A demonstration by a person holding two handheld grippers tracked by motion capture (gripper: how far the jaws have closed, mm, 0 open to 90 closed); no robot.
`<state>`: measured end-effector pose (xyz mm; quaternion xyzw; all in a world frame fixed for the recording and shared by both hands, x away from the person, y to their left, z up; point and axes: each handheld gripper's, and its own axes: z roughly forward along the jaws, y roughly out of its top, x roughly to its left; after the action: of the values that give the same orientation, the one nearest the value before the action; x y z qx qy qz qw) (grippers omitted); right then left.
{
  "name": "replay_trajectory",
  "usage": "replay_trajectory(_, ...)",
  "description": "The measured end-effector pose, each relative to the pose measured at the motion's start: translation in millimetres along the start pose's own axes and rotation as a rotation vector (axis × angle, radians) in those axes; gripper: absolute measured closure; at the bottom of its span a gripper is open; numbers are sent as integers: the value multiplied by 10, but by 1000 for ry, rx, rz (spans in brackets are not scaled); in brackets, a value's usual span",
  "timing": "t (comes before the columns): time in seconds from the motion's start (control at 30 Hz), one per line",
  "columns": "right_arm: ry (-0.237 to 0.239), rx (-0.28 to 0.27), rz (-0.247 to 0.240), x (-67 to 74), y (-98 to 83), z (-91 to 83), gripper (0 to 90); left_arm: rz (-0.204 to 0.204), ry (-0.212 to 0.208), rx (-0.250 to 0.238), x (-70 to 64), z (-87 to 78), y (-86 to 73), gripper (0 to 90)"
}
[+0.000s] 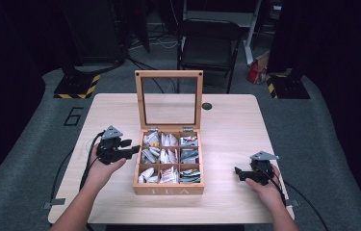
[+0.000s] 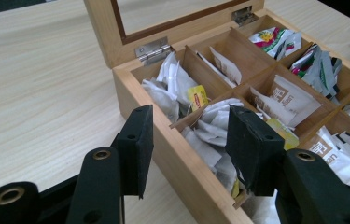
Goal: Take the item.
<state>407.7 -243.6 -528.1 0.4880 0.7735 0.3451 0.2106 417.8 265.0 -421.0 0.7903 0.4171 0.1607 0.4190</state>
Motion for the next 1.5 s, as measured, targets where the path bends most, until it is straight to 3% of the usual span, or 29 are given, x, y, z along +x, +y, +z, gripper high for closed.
replay_trajectory(0.77,1,3,7,6,-1,-2,132,6,-26,14,-113,185,89,524)
replay_trajectory(1.17,2,3,6,5,0,-2,131,1,-39,41,-143,268,35,553)
replay_trajectory(1.2,-3,-3,-17,-12,1,0,132,1,-39,41,-143,268,35,555)
replay_trajectory(1.37,0,-1,-10,-3,0,2,132,-31,-51,51,-142,303,0,580)
replay_trajectory(1.5,-1,-2,-4,1,1,3,132,-33,-50,58,-149,341,-34,618)
